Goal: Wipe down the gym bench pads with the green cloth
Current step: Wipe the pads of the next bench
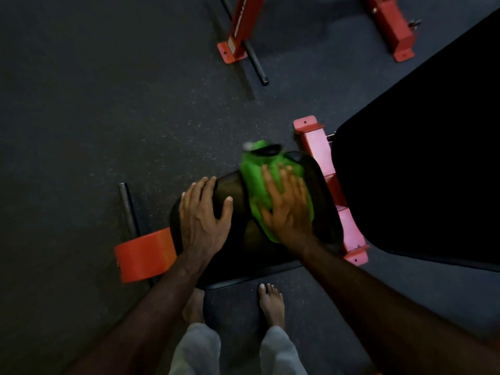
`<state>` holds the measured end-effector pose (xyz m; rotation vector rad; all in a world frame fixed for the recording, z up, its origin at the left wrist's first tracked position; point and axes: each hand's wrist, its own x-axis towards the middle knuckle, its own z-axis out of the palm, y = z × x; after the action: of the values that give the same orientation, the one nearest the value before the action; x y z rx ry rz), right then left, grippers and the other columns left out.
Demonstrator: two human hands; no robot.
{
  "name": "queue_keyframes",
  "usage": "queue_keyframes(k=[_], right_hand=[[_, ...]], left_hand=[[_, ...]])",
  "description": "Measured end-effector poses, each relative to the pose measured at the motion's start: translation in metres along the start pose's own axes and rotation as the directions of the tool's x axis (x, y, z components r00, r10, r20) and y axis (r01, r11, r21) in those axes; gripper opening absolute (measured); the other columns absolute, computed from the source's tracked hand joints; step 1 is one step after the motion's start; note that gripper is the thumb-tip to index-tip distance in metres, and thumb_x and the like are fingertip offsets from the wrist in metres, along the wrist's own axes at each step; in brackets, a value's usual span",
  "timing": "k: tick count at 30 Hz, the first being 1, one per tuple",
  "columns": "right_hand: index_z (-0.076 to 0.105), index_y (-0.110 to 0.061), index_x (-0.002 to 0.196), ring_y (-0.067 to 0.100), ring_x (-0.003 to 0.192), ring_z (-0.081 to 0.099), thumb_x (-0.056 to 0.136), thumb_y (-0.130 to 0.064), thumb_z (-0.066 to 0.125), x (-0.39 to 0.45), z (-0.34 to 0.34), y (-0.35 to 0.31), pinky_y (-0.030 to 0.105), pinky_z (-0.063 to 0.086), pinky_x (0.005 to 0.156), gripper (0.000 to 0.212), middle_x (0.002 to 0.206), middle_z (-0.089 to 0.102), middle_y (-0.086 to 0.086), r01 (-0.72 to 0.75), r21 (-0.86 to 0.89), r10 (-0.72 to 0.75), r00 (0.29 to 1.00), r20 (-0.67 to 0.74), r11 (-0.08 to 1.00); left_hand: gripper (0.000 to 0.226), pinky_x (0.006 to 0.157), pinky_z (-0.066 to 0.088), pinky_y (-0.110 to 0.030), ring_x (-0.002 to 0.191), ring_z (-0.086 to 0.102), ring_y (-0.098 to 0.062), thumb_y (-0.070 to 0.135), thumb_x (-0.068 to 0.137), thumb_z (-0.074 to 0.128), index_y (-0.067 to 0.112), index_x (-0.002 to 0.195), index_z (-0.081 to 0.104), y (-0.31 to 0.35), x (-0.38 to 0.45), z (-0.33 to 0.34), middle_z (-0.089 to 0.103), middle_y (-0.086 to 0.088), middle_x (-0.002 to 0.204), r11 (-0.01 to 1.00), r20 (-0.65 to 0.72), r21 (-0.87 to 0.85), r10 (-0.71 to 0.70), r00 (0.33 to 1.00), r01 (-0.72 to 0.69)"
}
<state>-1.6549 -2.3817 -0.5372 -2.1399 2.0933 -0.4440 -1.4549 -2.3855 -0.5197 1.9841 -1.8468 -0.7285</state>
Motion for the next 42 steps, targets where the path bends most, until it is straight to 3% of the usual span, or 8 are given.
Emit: queue_keyframes(k=[2,7,11,17,22,29,35,42], right_hand=[[0.036,-0.024,0.161,0.035,0.152,0.034,0.091,-0.044,0.062,0.002,-0.011,0.023,0.056,0.032,0.12,0.077,0.163,0.038,0.015,0.131,-0.027,-0.127,0.986,0.103,0.991],[0.04,-0.013,0.157,0.045,0.142,0.042,0.095,-0.041,0.06,0.0,-0.011,0.019,0.058,0.035,0.117,0.071,0.156,0.043,0.025,-0.499,0.012,0.497,0.86,-0.114,0.866],[0.036,-0.019,0.16,0.04,0.151,0.034,0.088,-0.041,0.07,-0.043,-0.02,0.023,0.058,0.032,0.12,0.083,0.161,0.039,0.02,-0.092,-0.066,0.096,0.993,0.062,0.994],[0.026,-0.016,0.163,0.048,0.149,0.031,0.092,-0.037,0.056,-0.092,-0.039,0.001,0.065,0.038,0.114,0.08,0.162,0.031,0.025,-0.678,-0.012,0.678,0.735,0.025,0.735],[0.024,-0.021,0.163,0.048,0.154,0.019,0.085,-0.018,0.079,-0.126,-0.04,0.003,0.067,0.028,0.118,0.095,0.166,0.024,0.021,-0.49,-0.008,0.489,0.869,0.075,0.872],[0.015,-0.014,0.166,0.047,0.148,0.029,0.097,-0.039,0.067,-0.101,-0.02,-0.117,0.049,0.036,0.113,0.09,0.167,0.013,0.028,-0.85,0.46,0.949,0.312,0.049,0.256],[0.033,-0.013,0.161,0.047,0.128,0.058,0.08,-0.056,0.082,-0.122,-0.021,-0.207,0.048,0.055,0.097,0.104,0.158,0.037,0.031,-0.831,0.118,0.823,0.555,0.117,0.544],[0.036,-0.034,0.155,0.04,0.153,0.024,0.068,-0.063,0.084,-0.144,0.019,-0.21,0.056,0.042,0.109,0.103,0.167,0.02,0.012,-0.314,-0.077,0.32,0.879,0.352,0.946]], left_hand=[[0.064,0.124,0.024,-0.05,0.15,0.033,-0.03,0.053,0.098,0.047,0.018,0.152,0.047,0.008,-0.003,0.002,0.044,-0.007,0.158,1.0,0.013,0.003,0.016,1.0,-0.017],[0.063,0.125,0.019,-0.048,0.152,0.029,-0.029,0.051,0.098,0.048,0.021,0.153,0.046,0.019,-0.007,0.004,0.041,-0.005,0.161,0.999,0.072,-0.021,0.049,0.996,-0.047],[0.065,0.123,0.023,-0.05,0.151,0.031,-0.032,0.052,0.096,0.048,0.02,0.153,0.047,0.017,-0.007,0.002,0.041,-0.007,0.161,0.998,0.085,-0.013,0.061,0.995,-0.06],[0.064,0.123,0.022,-0.051,0.153,0.026,-0.03,0.048,0.099,0.053,0.022,0.156,0.042,0.008,-0.009,-0.012,0.035,-0.006,0.164,0.999,0.139,-0.019,0.052,0.989,-0.05],[0.066,0.122,0.021,-0.051,0.154,0.025,-0.03,0.045,0.098,0.058,0.021,0.157,0.041,0.001,-0.012,-0.016,0.033,-0.007,0.166,0.996,0.171,-0.022,0.093,0.981,-0.09],[0.067,0.123,0.022,-0.048,0.153,0.029,-0.03,0.048,0.097,0.053,0.018,0.157,0.042,-0.018,-0.014,-0.022,0.035,-0.008,0.165,0.99,0.184,-0.029,0.141,0.973,-0.138],[0.066,0.121,0.03,-0.051,0.15,0.033,-0.03,0.044,0.098,0.055,0.017,0.157,0.041,-0.037,-0.019,-0.038,0.039,-0.009,0.162,0.998,0.153,-0.062,0.025,0.988,-0.016],[0.046,0.108,0.037,-0.031,0.136,0.051,-0.024,0.031,0.11,0.043,0.013,0.152,0.047,-0.073,-0.032,-0.067,0.056,-0.009,0.148,0.927,0.21,-0.297,-0.173,0.962,0.231]])
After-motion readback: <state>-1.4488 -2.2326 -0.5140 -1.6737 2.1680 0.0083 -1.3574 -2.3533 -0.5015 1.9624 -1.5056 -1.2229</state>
